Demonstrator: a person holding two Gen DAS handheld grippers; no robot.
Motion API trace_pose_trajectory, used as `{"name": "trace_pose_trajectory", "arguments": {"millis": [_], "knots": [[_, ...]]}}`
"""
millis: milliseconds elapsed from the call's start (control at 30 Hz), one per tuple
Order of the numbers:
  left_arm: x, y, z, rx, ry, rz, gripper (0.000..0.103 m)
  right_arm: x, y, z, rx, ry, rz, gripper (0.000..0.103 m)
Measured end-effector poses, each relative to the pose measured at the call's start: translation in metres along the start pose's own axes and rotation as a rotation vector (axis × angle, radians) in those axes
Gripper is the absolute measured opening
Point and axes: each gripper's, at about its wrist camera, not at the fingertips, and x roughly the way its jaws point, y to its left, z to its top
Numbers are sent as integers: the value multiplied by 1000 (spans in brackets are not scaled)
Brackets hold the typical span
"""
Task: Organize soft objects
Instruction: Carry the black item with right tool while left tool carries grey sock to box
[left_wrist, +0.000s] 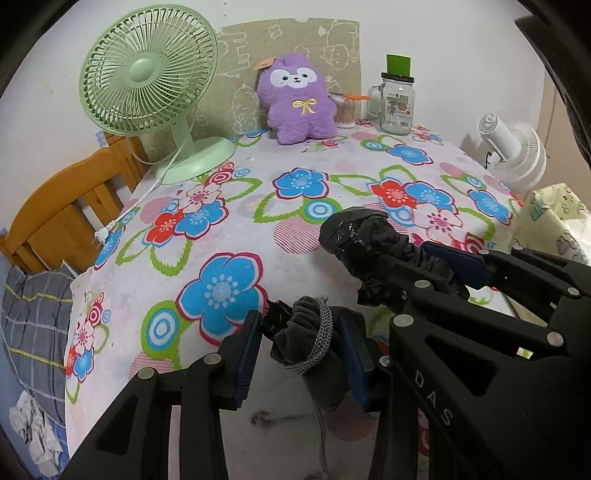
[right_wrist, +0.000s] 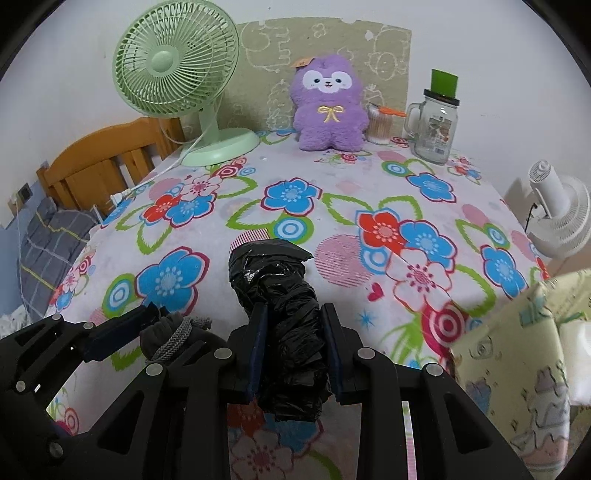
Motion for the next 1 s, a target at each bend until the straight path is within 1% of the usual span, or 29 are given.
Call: {"name": "trace_pose_trajectory", "arguments": {"millis": [633,1000], "knots": [[-48,-29,-21,-3,-63,4,43,-56,-15,-29,22,-52,-12,32],[-75,-40,-24,7,-109,7,43,-89,-19,-36,22,-98,-30,32]]}}
